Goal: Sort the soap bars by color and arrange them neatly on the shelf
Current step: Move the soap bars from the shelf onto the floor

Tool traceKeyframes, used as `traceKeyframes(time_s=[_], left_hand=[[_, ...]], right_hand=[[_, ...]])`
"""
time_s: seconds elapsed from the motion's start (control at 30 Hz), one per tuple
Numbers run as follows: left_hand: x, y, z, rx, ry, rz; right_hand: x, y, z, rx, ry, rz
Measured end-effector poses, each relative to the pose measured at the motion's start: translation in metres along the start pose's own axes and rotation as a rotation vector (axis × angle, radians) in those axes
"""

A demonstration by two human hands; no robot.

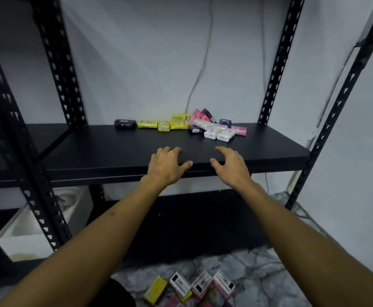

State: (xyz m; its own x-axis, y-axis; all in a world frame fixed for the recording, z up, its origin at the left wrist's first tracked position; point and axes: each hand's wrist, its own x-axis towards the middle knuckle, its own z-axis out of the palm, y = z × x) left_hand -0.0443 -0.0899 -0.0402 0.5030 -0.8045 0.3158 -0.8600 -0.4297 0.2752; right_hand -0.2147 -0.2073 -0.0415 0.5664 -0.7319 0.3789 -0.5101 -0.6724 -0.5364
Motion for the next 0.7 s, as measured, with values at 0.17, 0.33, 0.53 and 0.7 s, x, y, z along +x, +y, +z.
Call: traceKeyframes(time_s=[0.17, 0.33, 0.53, 0.7], left_hand=[[0.046, -0.041, 0.010, 0.052, -0.178, -0.038], [0.094, -0.058, 0.020, 0.043, -0.239, -0.040], [0.144, -0.076, 0.035, 0.033, -0.050, -0.059], [0.183, -0.088, 0.045, 0.057, -0.004, -0.022]], right_hand=[[0.049, -0.004, 0.028, -0.148, -0.171, -0.018], [0.098, -0.005, 0.053, -0.205, -0.176, -0.042], [0.152, 0.000, 0.082, -0.247, -0.103, -0.260], [0.193, 0.008, 0.100, -0.468, 0.162, -0.193]])
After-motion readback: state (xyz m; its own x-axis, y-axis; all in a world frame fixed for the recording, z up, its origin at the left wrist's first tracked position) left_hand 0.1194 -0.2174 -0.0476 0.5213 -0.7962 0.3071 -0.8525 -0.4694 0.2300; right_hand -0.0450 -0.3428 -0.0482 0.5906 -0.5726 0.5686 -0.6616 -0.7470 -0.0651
